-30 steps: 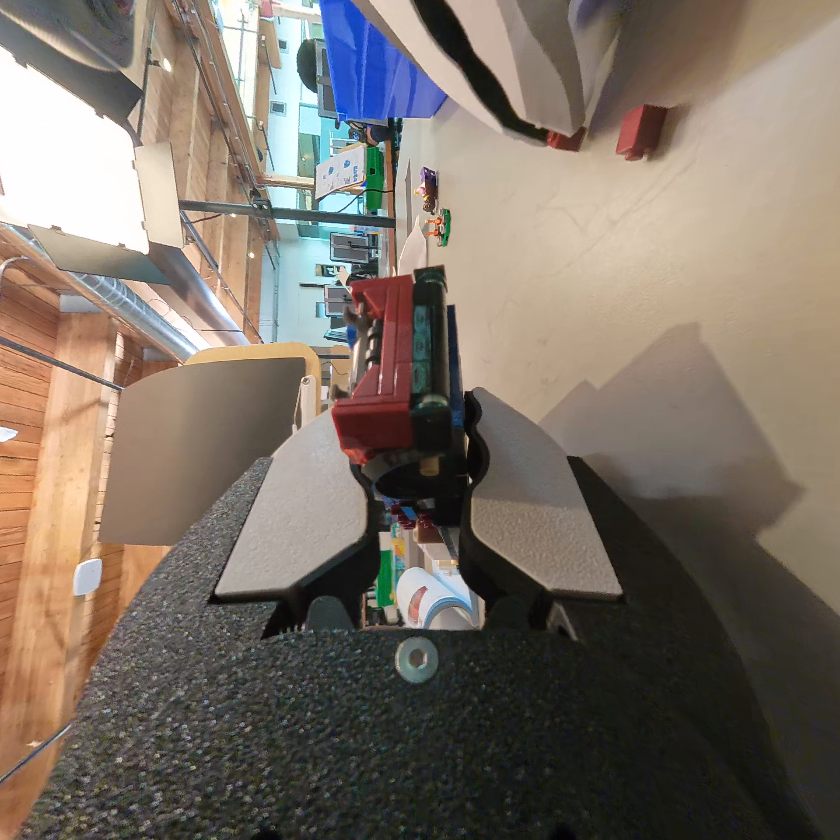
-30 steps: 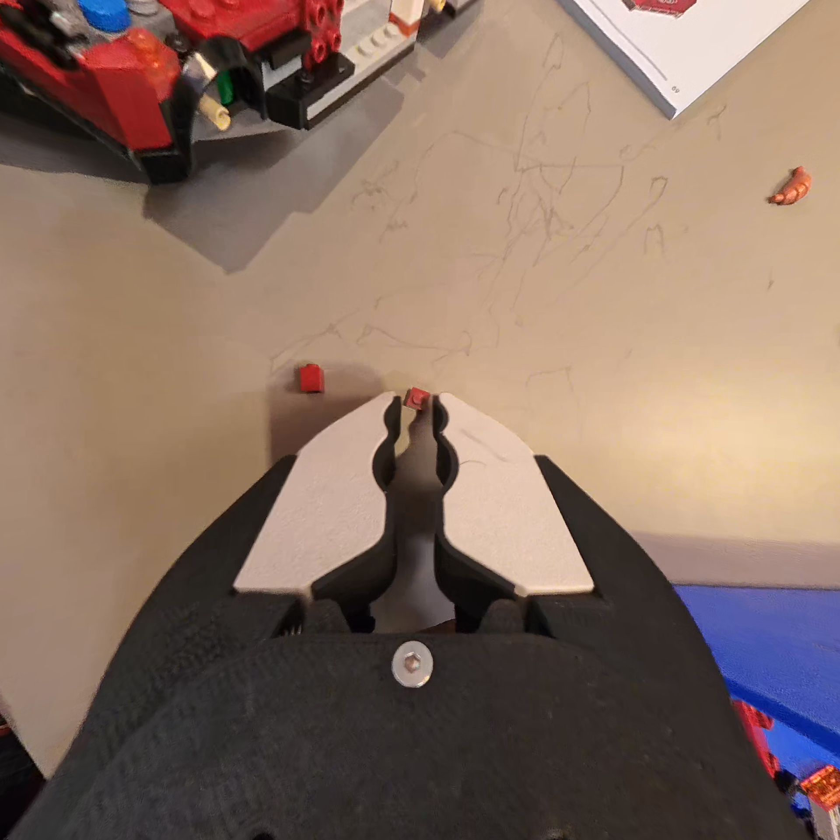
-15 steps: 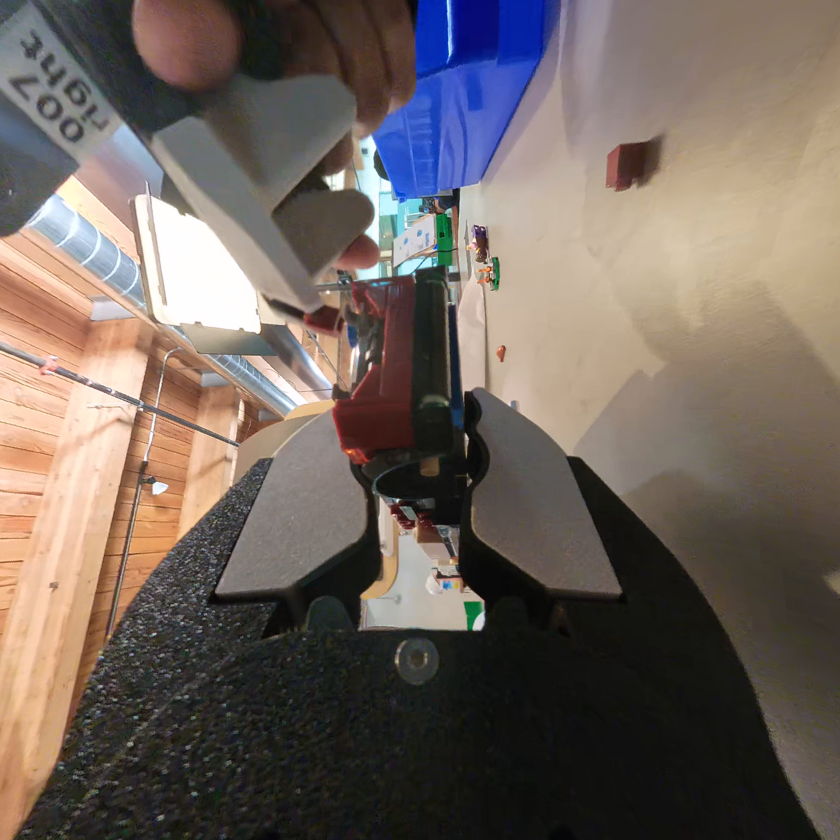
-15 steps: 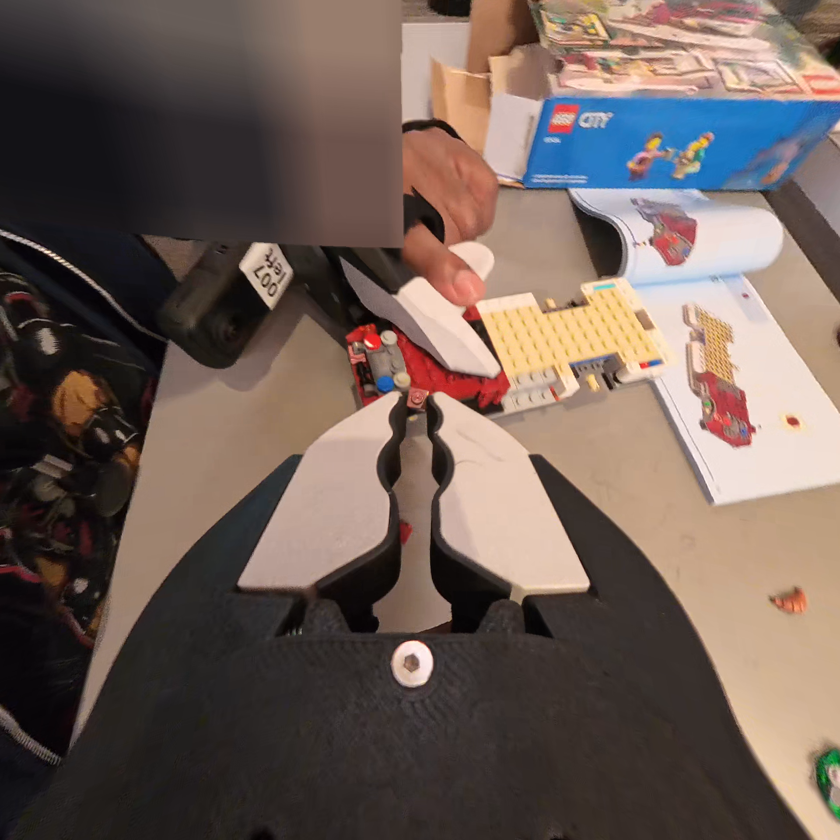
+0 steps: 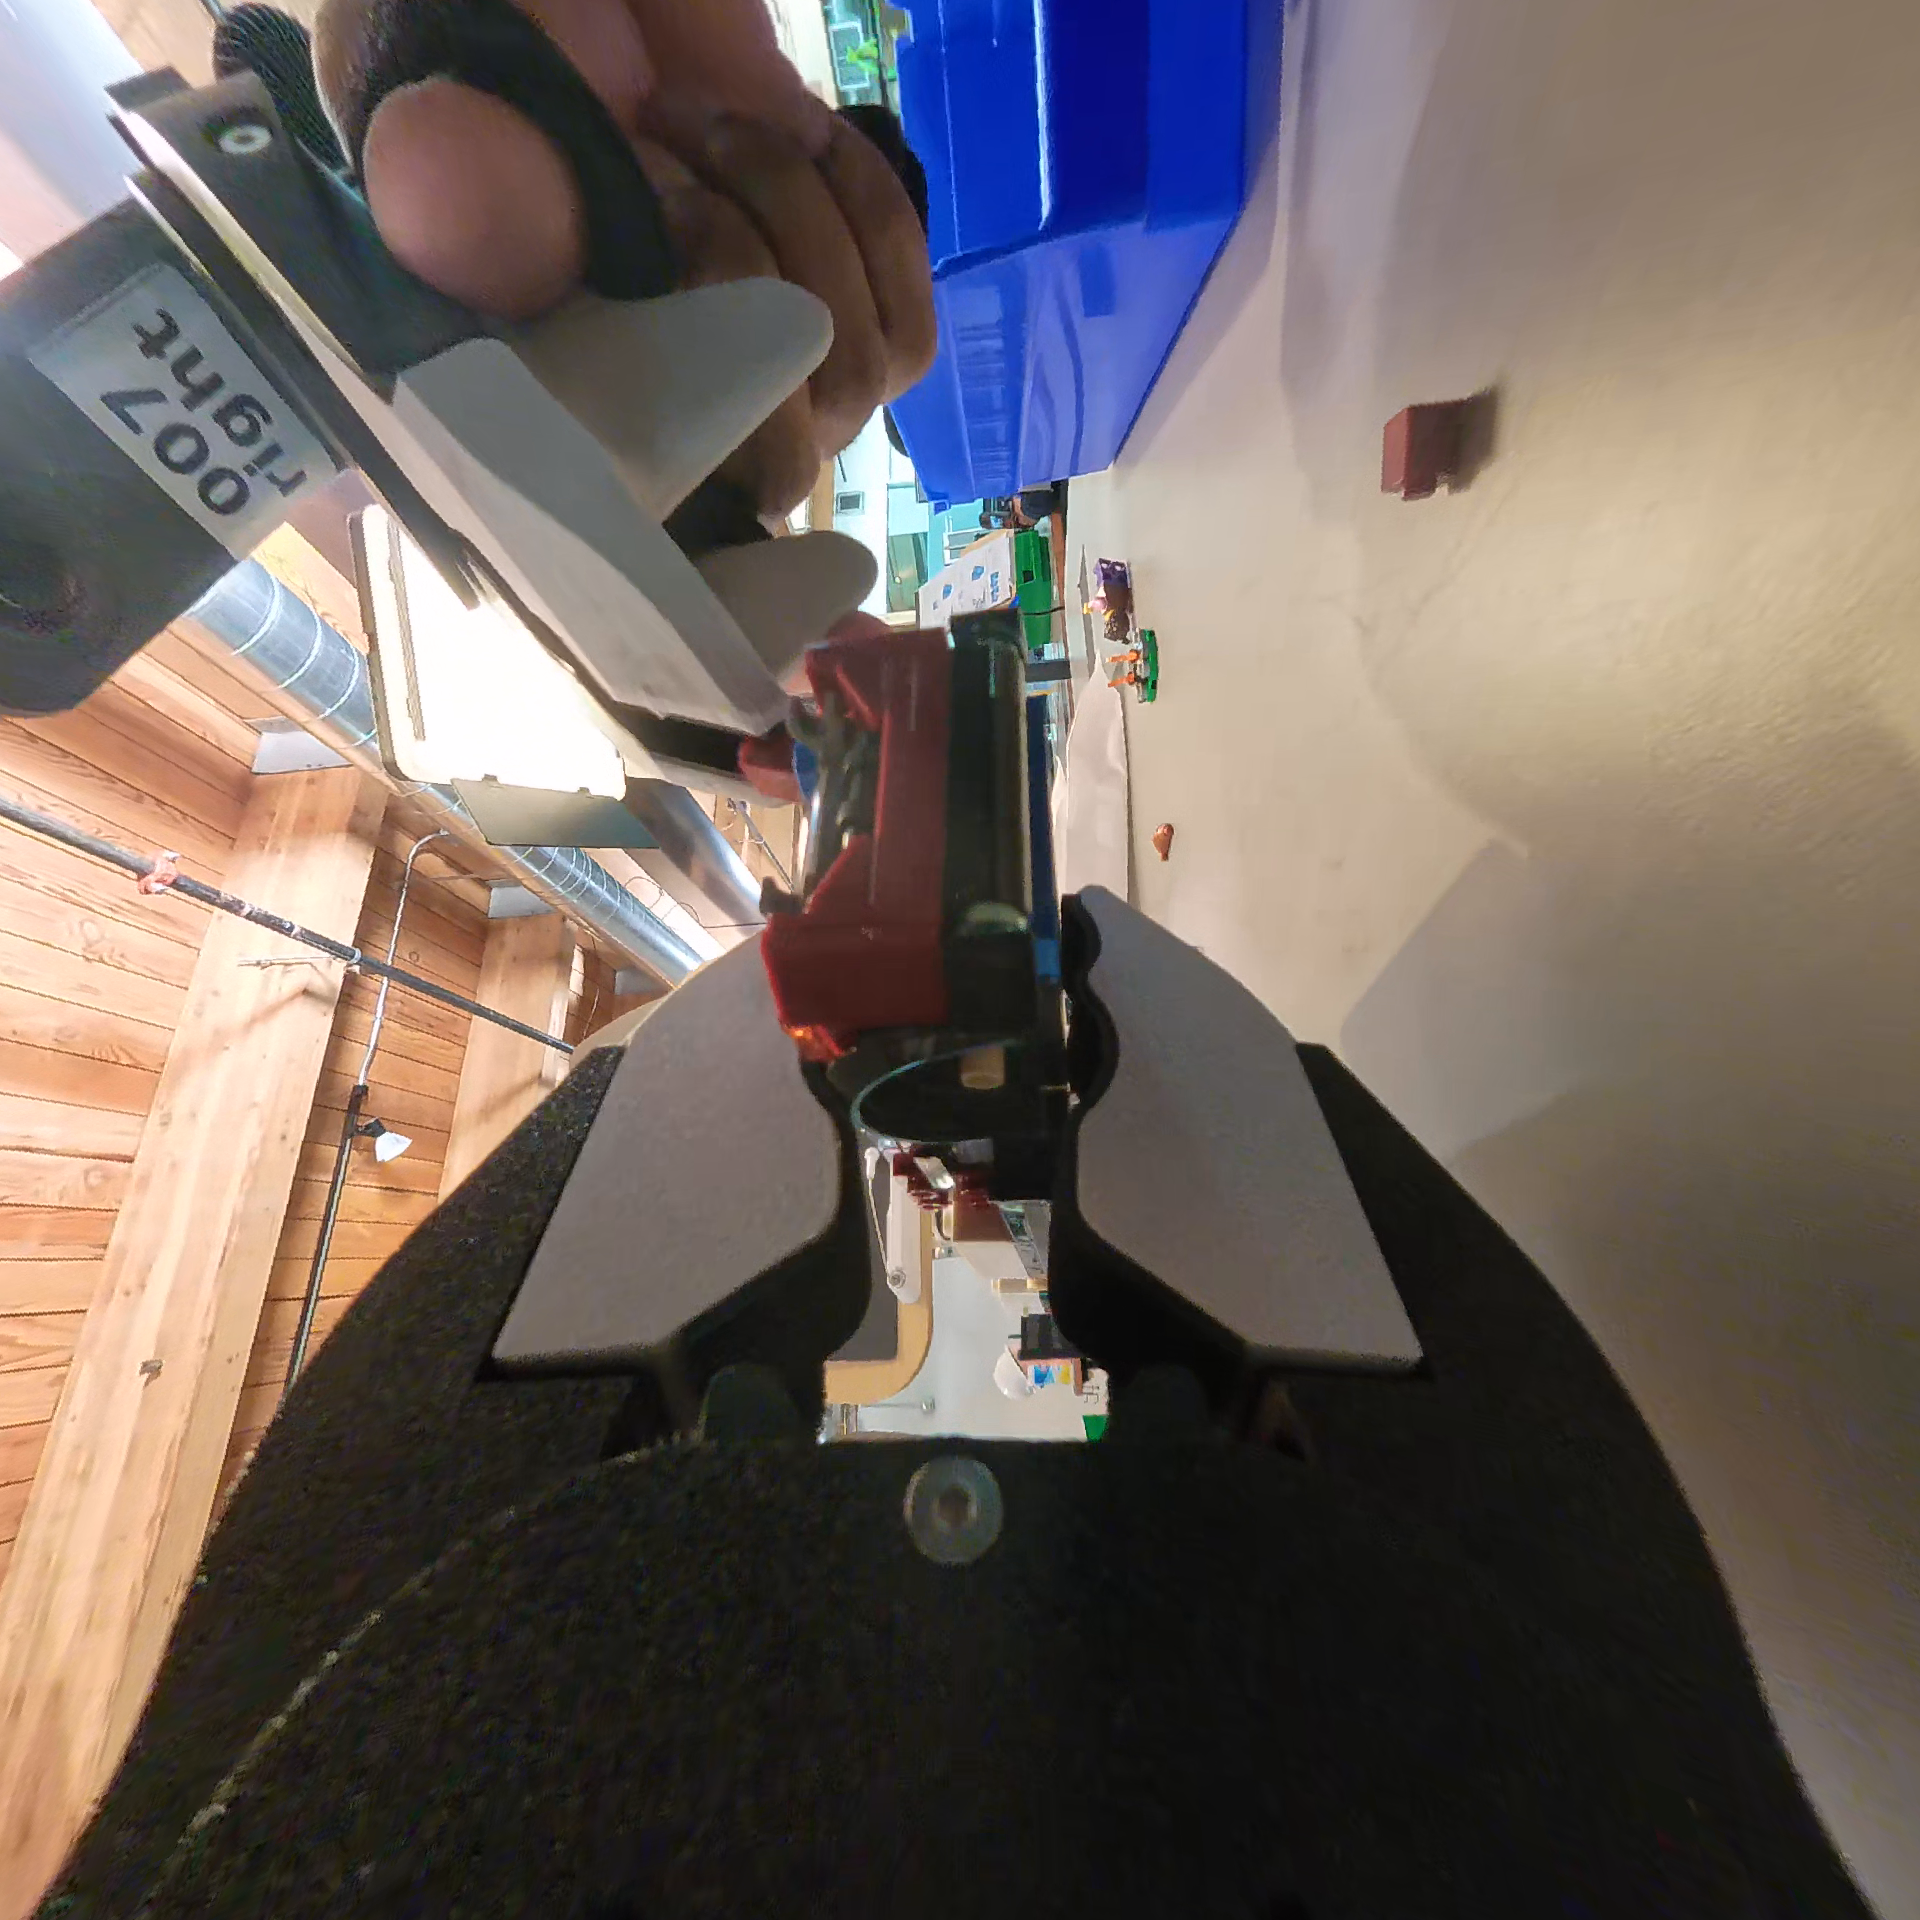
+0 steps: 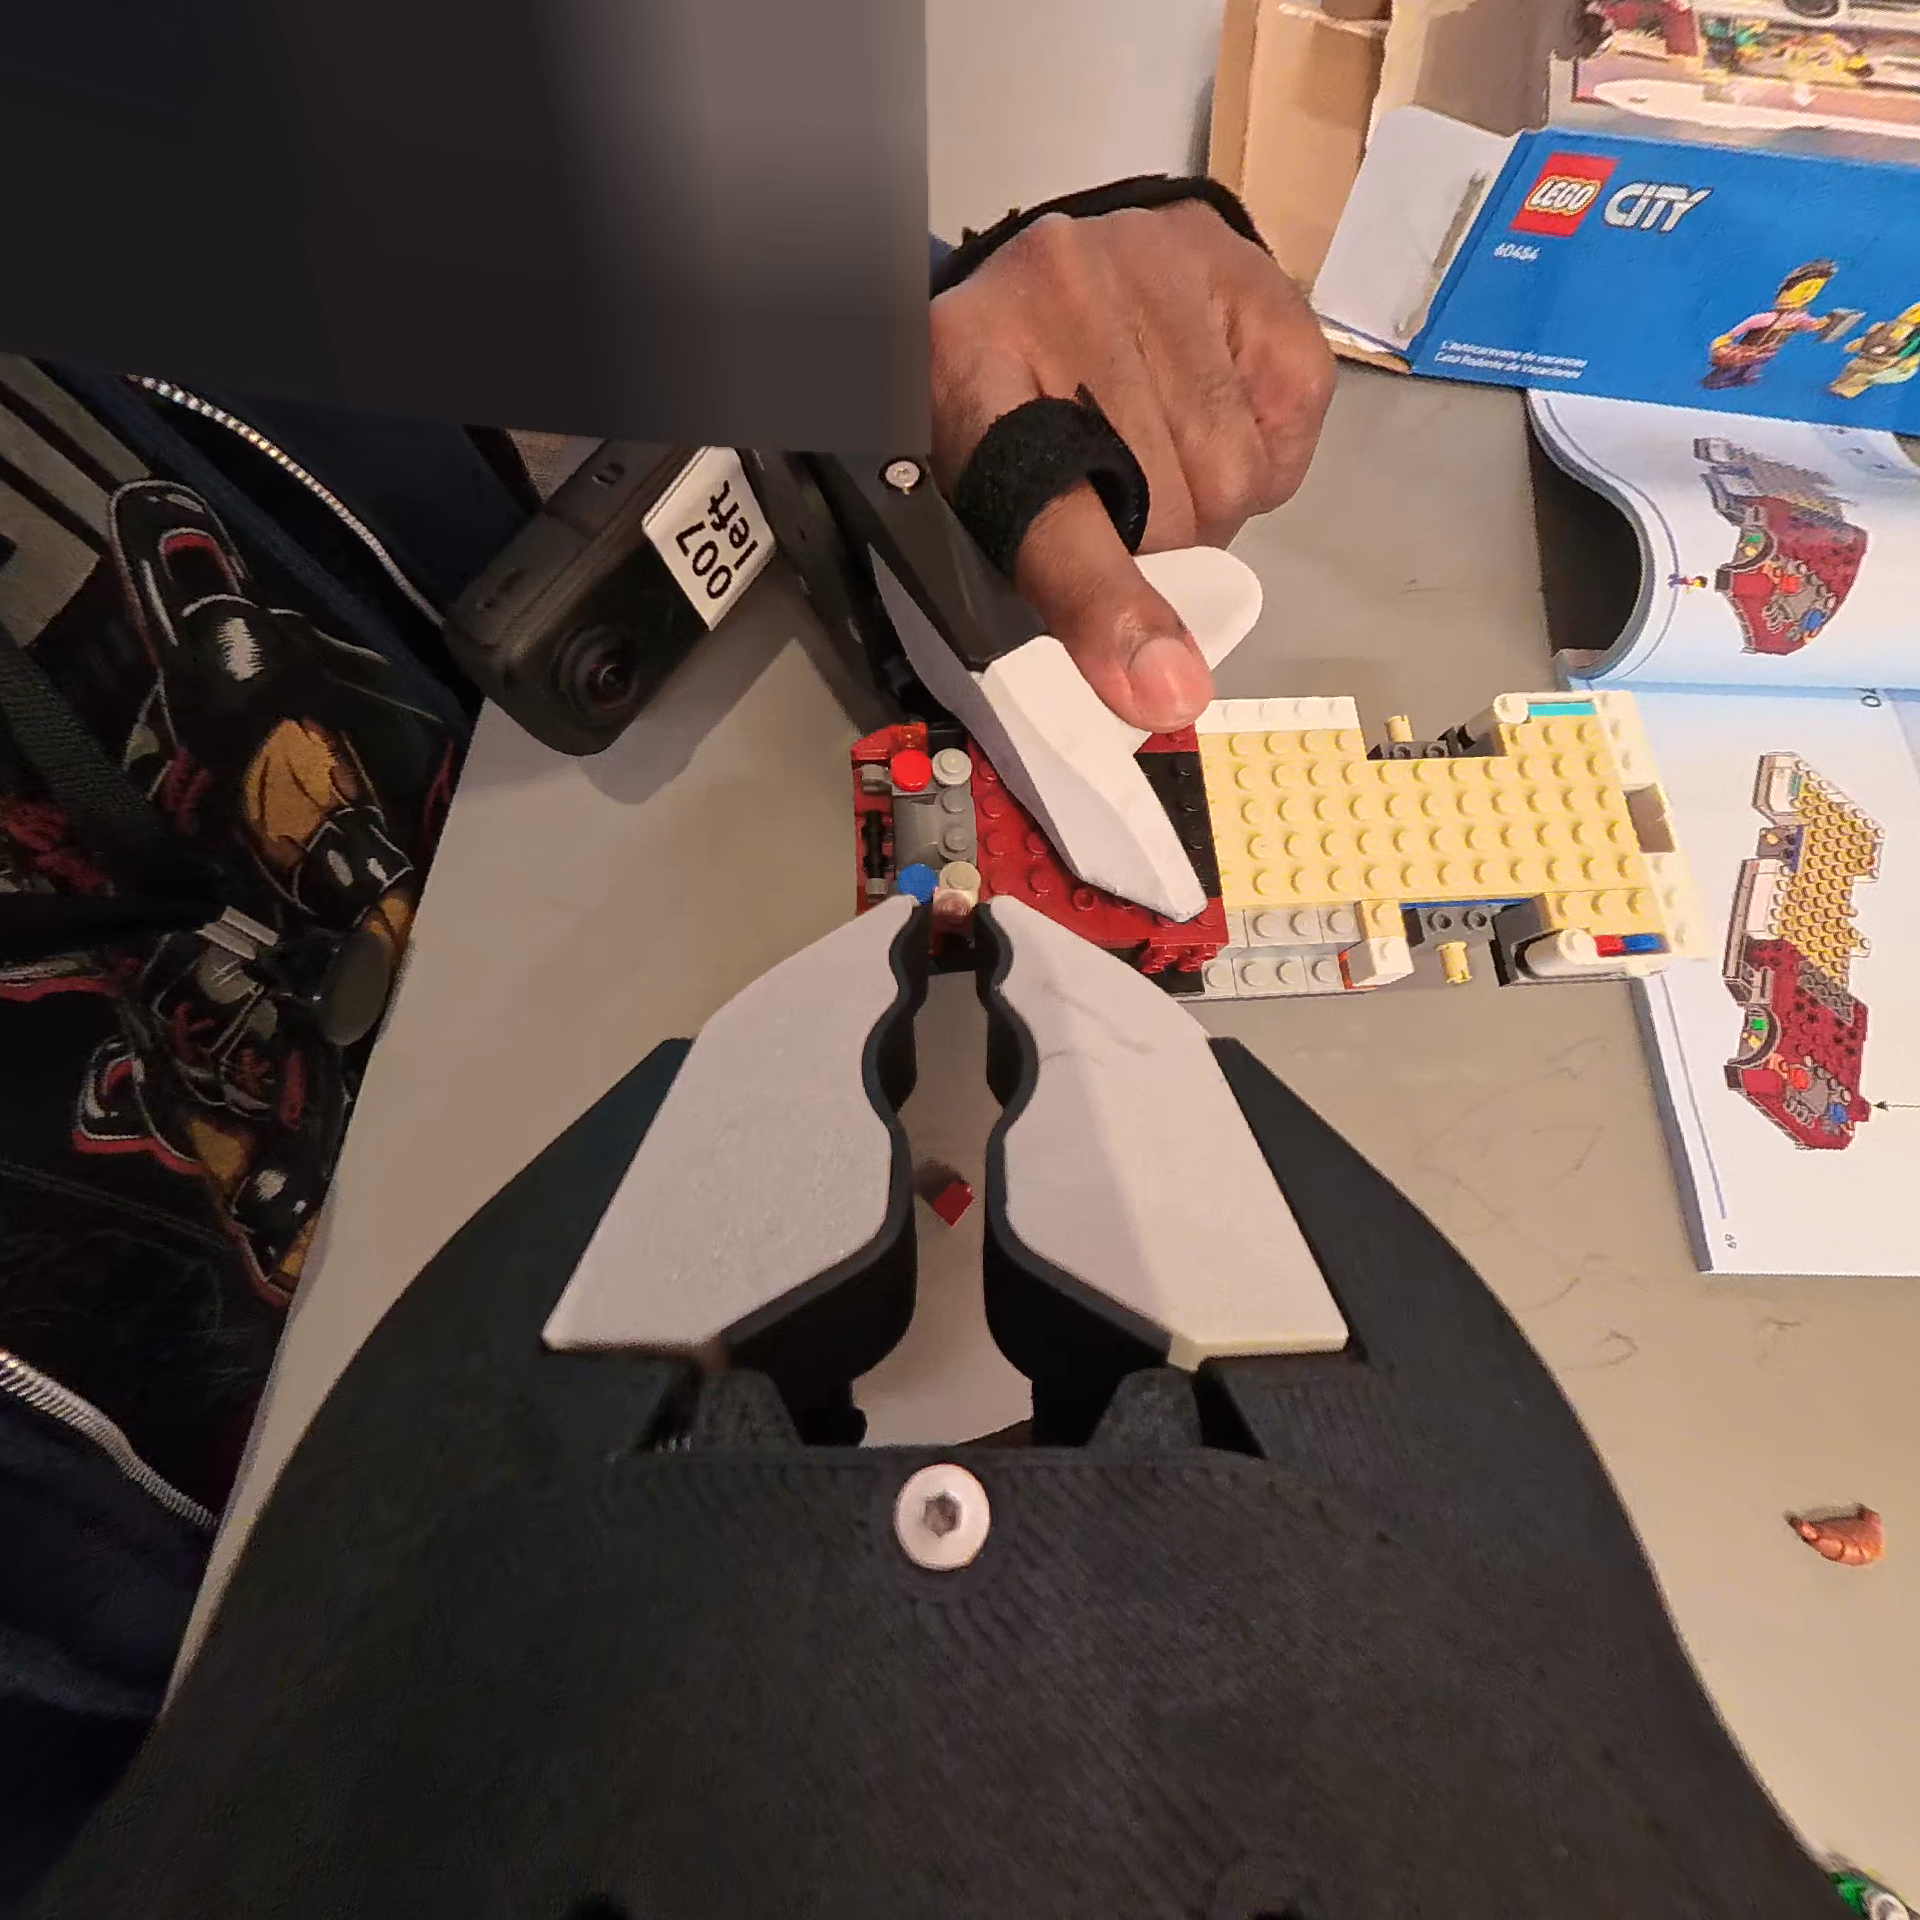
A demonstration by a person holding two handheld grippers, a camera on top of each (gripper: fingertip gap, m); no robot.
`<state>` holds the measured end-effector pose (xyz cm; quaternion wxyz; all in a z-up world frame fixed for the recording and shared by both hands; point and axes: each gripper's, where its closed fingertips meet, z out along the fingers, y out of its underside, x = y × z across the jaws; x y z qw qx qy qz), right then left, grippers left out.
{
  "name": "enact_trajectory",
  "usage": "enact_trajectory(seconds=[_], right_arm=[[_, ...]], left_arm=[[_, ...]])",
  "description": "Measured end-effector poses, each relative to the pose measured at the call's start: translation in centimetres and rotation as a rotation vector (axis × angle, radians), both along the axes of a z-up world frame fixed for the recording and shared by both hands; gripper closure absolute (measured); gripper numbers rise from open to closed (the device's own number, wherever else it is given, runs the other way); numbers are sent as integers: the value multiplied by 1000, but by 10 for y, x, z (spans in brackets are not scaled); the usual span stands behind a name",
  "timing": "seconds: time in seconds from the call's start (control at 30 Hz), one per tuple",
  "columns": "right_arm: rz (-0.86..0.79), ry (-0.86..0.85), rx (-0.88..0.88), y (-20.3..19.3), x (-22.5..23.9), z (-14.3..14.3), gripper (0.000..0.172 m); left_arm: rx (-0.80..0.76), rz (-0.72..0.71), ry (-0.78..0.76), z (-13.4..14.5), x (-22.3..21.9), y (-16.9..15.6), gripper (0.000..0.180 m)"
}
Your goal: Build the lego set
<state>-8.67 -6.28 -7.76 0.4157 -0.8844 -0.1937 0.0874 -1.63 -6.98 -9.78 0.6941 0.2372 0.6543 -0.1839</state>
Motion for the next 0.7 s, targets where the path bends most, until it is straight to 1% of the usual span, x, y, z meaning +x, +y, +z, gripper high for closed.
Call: enact_trajectory(seconds=[0.7], right_arm=[[72,-84,-117,-4,-6,-6,164]], left_arm=[[9,-18,6,11,-16,3,143]])
